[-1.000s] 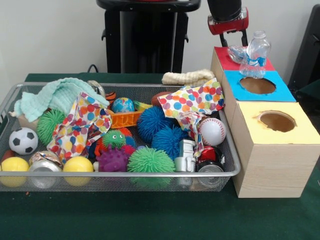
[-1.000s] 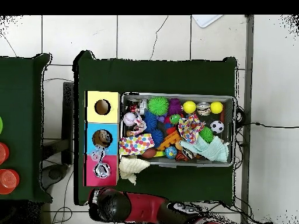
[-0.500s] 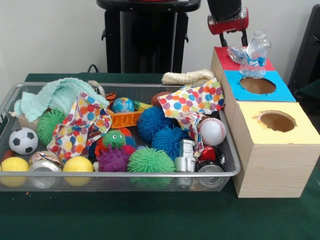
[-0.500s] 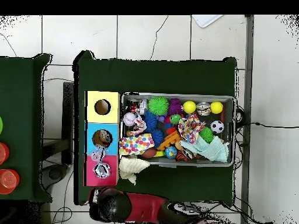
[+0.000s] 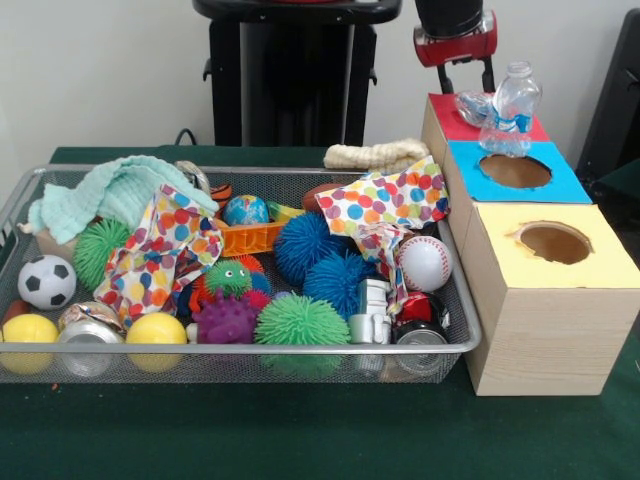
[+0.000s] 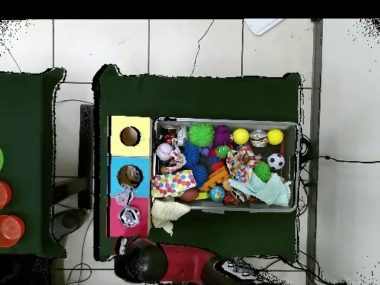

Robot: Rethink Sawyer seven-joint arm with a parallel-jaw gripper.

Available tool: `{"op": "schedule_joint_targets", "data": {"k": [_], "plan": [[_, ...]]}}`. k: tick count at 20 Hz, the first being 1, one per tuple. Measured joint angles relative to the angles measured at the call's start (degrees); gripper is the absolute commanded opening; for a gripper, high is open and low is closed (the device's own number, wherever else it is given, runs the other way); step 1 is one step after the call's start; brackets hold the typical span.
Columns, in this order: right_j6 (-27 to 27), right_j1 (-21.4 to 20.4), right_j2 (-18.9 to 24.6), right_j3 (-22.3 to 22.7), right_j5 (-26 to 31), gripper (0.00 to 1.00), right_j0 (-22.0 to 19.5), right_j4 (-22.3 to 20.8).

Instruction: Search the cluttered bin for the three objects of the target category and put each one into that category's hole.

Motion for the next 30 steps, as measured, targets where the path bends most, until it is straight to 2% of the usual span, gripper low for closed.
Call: {"op": "schedule_joint_targets", "data": {"k": [8, 10, 16, 30], "plan": [[0.0, -3.5, 0.1, 0.4, 1.9, 1.00, -0.3, 0.3], [0.0, -5.4, 0.6, 0.9, 3.0, 1.00, -1.0, 1.1], [0.0, -7.8, 0.9, 1.0, 3.7, 1.00, -1.9, 2.6], [0.0, -8.5, 1.5, 1.0, 3.7, 1.00, -1.9, 4.5]]}}
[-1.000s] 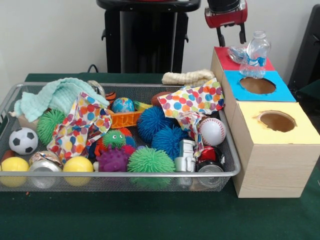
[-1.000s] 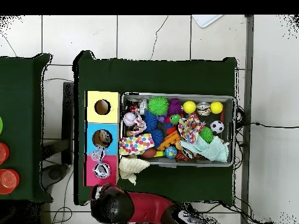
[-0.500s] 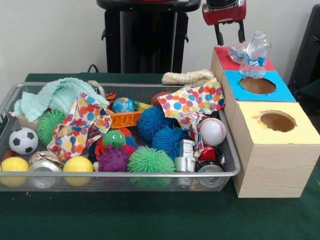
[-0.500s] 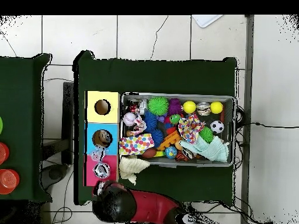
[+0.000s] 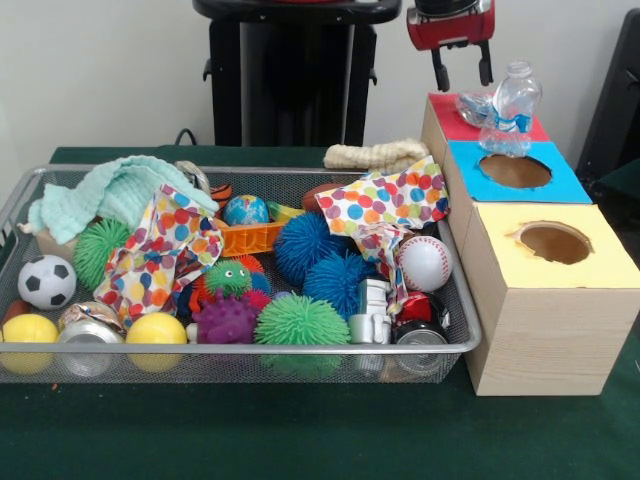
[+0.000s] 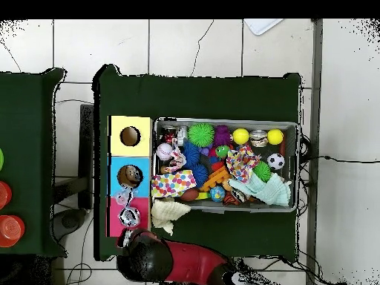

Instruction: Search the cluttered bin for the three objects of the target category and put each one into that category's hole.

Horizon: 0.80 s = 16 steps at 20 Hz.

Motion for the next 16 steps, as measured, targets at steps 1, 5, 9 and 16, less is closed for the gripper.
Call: {"op": "schedule_joint_targets", "data": {"k": [1, 5, 9, 16], "plan": [[0.0, 0.0, 0.0, 0.0, 0.0, 1.00, 0.0, 0.0], [0.0, 0.0, 0.0, 0.0, 0.0, 1.00, 0.2, 0.2], [0.0, 0.3, 0.0, 0.0, 0.0, 1.00, 0.2, 0.2], [0.0, 2.0, 0.0, 0.0, 0.0, 1.00, 0.2, 0.2]]}}
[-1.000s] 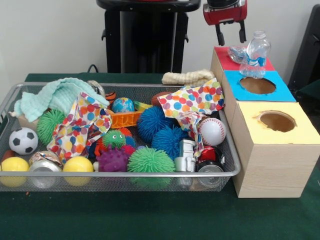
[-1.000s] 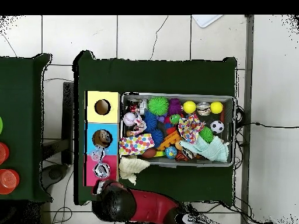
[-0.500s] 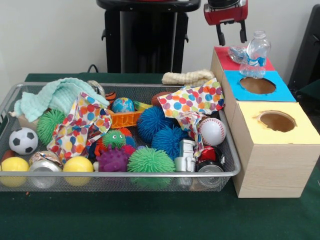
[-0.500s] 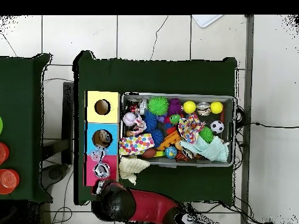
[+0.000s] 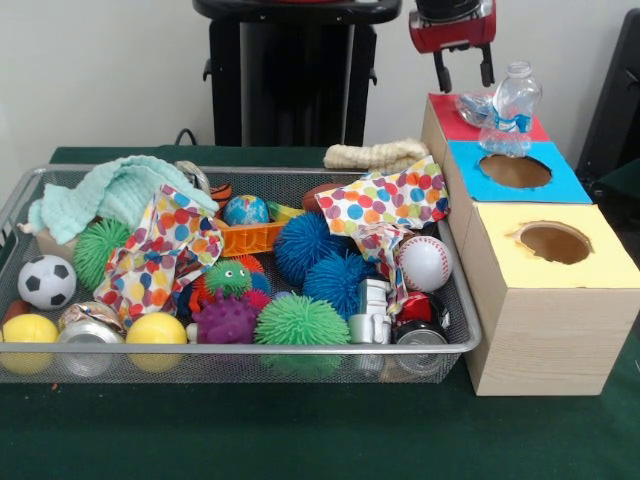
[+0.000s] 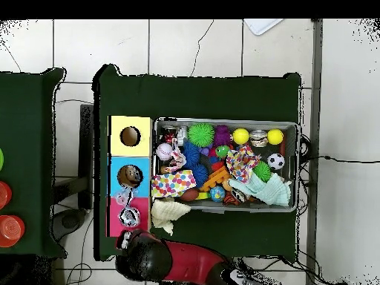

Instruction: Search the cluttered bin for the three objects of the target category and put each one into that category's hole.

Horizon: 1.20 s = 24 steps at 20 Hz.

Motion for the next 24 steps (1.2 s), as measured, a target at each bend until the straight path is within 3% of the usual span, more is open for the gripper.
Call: {"op": "schedule_joint_targets", "data": {"k": [24], "plan": [[0.0, 2.5, 0.9, 0.0, 0.0, 1.00, 0.0, 0.0]]}}
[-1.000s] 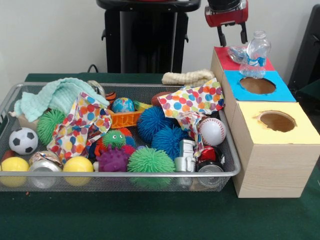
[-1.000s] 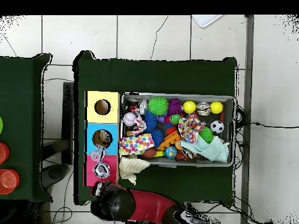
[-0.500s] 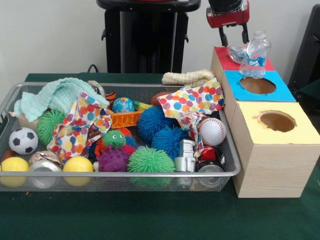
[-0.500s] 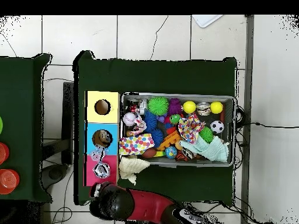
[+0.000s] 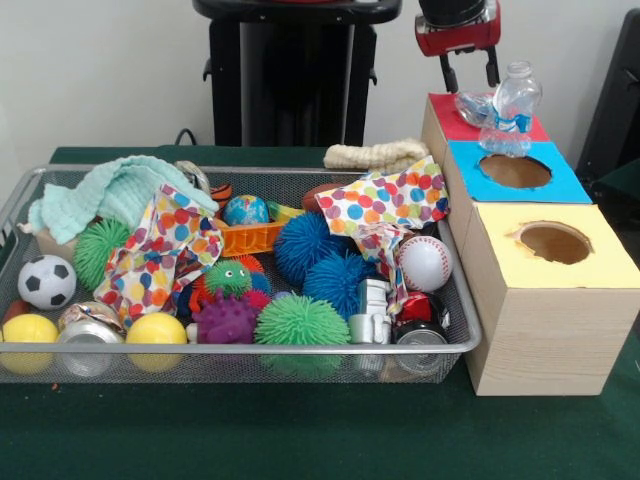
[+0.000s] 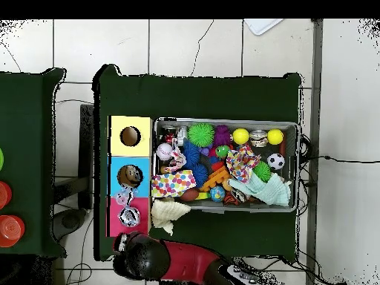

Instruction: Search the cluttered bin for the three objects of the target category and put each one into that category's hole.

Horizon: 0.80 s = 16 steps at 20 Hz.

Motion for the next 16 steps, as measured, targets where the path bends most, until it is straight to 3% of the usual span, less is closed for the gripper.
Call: {"op": "schedule_joint_targets", "data": {"k": [16], "plan": [[0.0, 0.0, 0.4, 0.0, -1.0, 1.00, 0.0, 0.0]]}}
